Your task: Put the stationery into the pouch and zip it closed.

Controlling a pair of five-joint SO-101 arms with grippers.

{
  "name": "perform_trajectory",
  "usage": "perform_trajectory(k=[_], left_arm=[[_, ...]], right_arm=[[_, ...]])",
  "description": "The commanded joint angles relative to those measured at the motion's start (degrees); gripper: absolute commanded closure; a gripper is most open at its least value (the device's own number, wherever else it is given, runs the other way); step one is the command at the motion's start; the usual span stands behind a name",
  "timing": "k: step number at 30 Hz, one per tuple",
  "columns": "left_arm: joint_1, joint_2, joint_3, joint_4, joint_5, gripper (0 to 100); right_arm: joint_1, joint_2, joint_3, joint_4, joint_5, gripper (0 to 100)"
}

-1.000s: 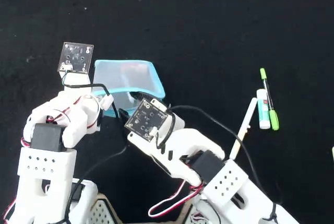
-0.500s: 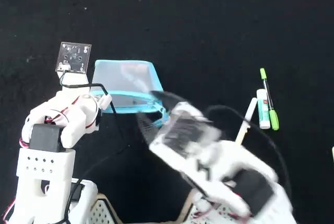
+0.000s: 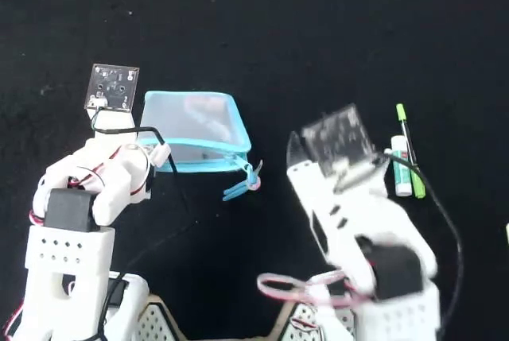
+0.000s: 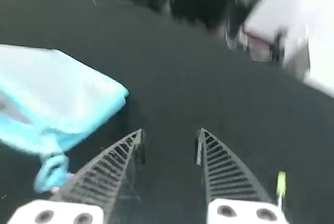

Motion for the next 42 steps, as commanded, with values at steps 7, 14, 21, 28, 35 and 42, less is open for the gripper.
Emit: perform_trajectory(k=[7,14,21,28,35,42], left_arm=[[0.0,-0.7,-0.7,-1.1,0.4,97],[0.1,-0.7,-0.6,-1.1,0.5,97],[0.1,-0.7,0.2,-1.1,0.4,97],[0.0,-0.7,0.2,-1.1,0.4,97],[0.0,-0.7,0.2,-1.1,0.4,97],[0.0,-0.7,0.2,-1.1,0.4,97]], right_arm=[[23.4,8.7,15.2,-28.0,-9.3,84.1],[30.7,10.3,12.0,-23.4,-9.3,84.3],[30.8,21.5,0.6,-10.5,-7.9,84.3],[32.3,44.3,-10.2,-8.7,-8.8,84.1],[32.1,62.4,-21.8,-3.2,-15.4,83.9],[32.3,74.3,-31.5,3.1,-15.2,83.9]])
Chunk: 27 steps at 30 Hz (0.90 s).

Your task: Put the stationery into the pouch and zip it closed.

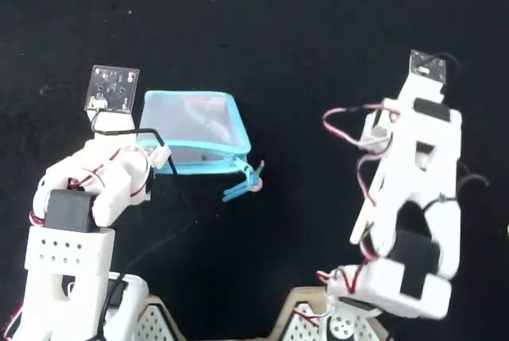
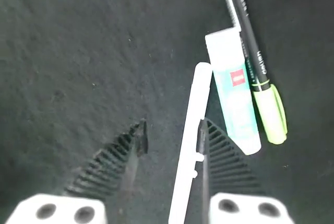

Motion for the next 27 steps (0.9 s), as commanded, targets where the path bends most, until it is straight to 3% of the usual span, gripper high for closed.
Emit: perform_trajectory(k=[1,13,27], left_arm=[[0.0,-0.6,-0.7,-1.1,0.4,97],[0.0,-0.6,-0.7,-1.1,0.4,97],[0.0,-0.6,-0.7,-1.1,0.4,97]], right_arm=[[0.6,4.0,-6.5,1.7,-0.1,83.9],[4.8,18.7,-18.2,4.8,0.0,83.8],[4.6,27.8,-24.7,4.8,-0.4,83.9]])
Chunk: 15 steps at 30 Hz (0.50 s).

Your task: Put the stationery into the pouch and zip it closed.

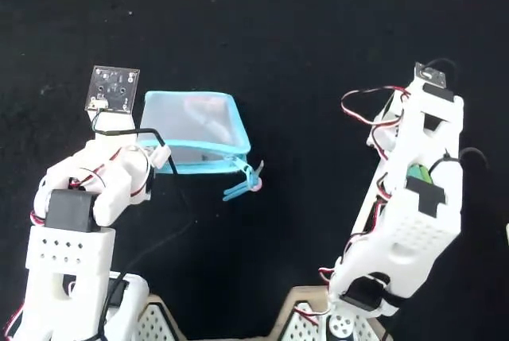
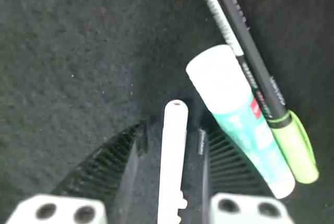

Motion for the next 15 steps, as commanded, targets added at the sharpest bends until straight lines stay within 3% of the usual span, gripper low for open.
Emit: perform_trajectory(k=[1,3,6,11,15], left_arm=[[0.0,-0.5,-0.7,-1.1,0.4,97],[0.0,-0.5,-0.7,-1.1,0.5,97],[0.0,-0.5,-0.7,-1.1,0.5,97],[0.0,-0.5,-0.7,-1.1,0.5,97],[0.0,-0.5,-0.7,-1.1,0.5,97]], right_arm=[[0.0,0.9,-4.1,0.4,-0.1,84.2],[-1.1,1.7,-4.3,0.4,0.0,85.4],[-2.2,1.8,-4.4,1.4,0.1,99.2],[-5.2,-1.7,-3.0,3.8,0.1,98.8],[-12.2,-8.6,2.7,2.9,0.4,98.8]])
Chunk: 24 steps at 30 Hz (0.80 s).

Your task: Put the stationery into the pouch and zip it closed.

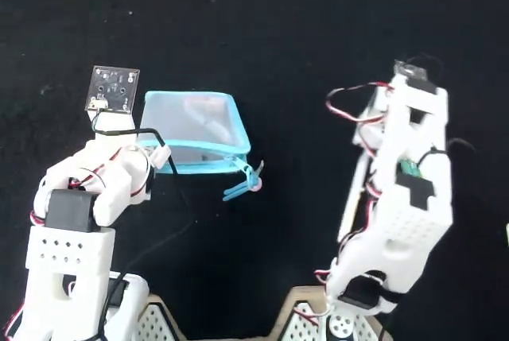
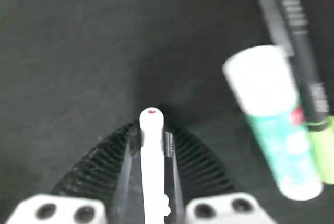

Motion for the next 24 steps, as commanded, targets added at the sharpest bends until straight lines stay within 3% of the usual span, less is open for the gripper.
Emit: perform_trajectory(k=[1,6,10,16,24], left_arm=[[0.0,-0.5,-0.7,-1.1,0.5,97],[0.0,-0.5,-0.7,-1.1,0.5,97],[0.0,-0.5,-0.7,-1.1,0.5,97],[0.0,-0.5,-0.7,-1.1,0.5,97],[0.0,-0.5,-0.7,-1.1,0.5,97]], right_arm=[[-7.8,-9.5,4.3,-0.7,1.4,98.8],[-18.8,-20.0,15.6,-7.2,5.5,98.8],[-23.2,-25.7,23.6,-15.6,6.9,98.8],[-25.8,-25.7,30.6,-25.6,10.4,98.5],[-25.7,-17.3,23.4,-20.8,10.5,86.2]])
